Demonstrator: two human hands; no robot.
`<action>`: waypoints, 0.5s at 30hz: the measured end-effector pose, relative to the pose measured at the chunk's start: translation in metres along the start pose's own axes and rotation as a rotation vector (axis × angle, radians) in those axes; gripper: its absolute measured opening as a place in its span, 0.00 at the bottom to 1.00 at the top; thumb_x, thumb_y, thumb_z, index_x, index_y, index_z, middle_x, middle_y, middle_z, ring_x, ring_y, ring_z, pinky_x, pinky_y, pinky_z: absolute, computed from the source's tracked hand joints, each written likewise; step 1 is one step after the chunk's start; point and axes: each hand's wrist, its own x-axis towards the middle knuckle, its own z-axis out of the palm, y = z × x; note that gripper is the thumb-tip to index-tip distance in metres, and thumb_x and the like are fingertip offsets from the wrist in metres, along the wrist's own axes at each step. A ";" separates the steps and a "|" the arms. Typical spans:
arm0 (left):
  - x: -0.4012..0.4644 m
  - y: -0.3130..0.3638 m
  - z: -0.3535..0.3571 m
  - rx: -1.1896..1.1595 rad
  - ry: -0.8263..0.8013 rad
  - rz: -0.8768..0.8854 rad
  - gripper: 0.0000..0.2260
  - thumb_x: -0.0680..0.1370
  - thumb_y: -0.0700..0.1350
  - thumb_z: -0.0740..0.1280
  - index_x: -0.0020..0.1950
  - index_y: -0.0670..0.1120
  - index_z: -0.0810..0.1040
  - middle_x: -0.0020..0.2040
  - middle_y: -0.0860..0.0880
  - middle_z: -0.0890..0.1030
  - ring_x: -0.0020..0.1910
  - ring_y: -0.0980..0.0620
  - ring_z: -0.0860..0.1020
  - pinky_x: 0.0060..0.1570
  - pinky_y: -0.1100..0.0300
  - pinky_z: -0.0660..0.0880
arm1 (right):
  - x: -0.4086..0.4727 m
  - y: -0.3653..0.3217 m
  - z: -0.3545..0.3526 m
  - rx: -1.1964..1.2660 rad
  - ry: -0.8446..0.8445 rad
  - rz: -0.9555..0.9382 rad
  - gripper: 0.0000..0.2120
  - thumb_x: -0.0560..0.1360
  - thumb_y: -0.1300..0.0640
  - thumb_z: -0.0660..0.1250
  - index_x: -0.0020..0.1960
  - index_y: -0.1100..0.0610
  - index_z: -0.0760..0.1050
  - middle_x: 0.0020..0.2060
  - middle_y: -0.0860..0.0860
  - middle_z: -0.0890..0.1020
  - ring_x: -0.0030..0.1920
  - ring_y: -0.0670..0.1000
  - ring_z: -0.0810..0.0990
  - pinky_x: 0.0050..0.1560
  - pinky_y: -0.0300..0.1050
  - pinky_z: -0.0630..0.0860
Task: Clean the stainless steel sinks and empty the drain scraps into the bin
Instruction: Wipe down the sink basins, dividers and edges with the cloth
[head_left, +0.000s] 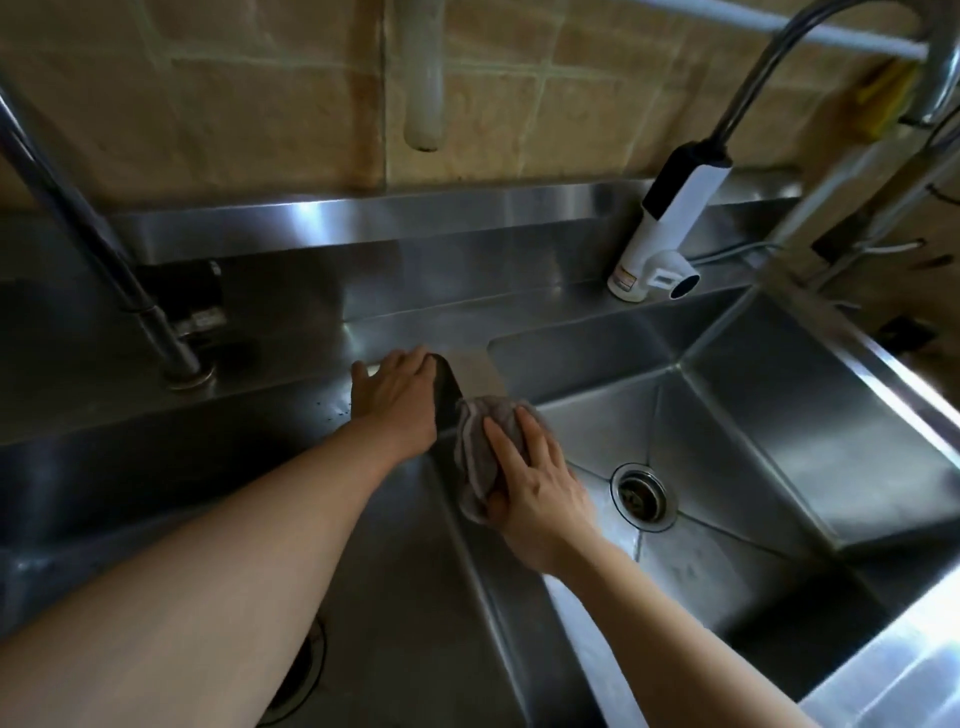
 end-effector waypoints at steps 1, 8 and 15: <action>0.000 -0.001 0.000 0.032 -0.011 0.008 0.31 0.77 0.47 0.64 0.77 0.46 0.53 0.78 0.50 0.52 0.75 0.48 0.54 0.70 0.44 0.58 | 0.010 -0.002 -0.002 0.015 -0.006 0.009 0.36 0.75 0.41 0.60 0.77 0.42 0.44 0.77 0.48 0.41 0.77 0.53 0.43 0.71 0.52 0.58; 0.006 -0.003 -0.006 0.019 -0.035 0.029 0.33 0.74 0.47 0.66 0.76 0.47 0.56 0.77 0.48 0.57 0.73 0.47 0.60 0.69 0.45 0.60 | 0.038 -0.006 -0.007 0.049 -0.041 -0.023 0.37 0.76 0.41 0.60 0.77 0.42 0.44 0.77 0.48 0.40 0.77 0.55 0.42 0.73 0.56 0.54; -0.019 0.027 -0.007 -0.050 -0.070 0.073 0.37 0.75 0.45 0.66 0.78 0.49 0.48 0.78 0.47 0.53 0.75 0.46 0.56 0.71 0.44 0.58 | -0.057 0.021 0.004 0.052 -0.116 -0.060 0.35 0.73 0.38 0.49 0.77 0.42 0.42 0.77 0.49 0.37 0.77 0.53 0.38 0.74 0.52 0.52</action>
